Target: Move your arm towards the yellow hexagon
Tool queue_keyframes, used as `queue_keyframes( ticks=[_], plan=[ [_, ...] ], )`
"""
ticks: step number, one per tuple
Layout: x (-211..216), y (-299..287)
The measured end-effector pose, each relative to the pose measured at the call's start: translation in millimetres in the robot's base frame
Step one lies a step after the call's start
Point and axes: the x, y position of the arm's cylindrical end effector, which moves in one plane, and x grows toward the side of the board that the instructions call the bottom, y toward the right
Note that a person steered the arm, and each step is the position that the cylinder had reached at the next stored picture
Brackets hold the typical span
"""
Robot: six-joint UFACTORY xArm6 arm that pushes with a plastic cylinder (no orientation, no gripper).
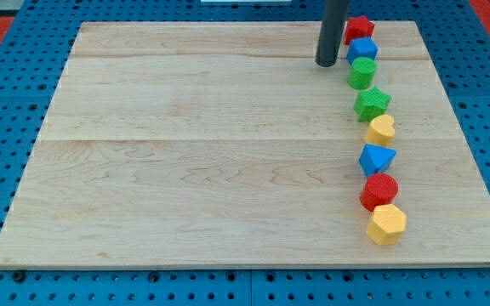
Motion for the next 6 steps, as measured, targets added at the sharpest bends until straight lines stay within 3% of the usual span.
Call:
queue_keyframes(
  ticks=[1,3,4,6],
  plan=[
    [75,-25],
    [320,-81],
    [329,-78],
    [329,104]
  ],
)
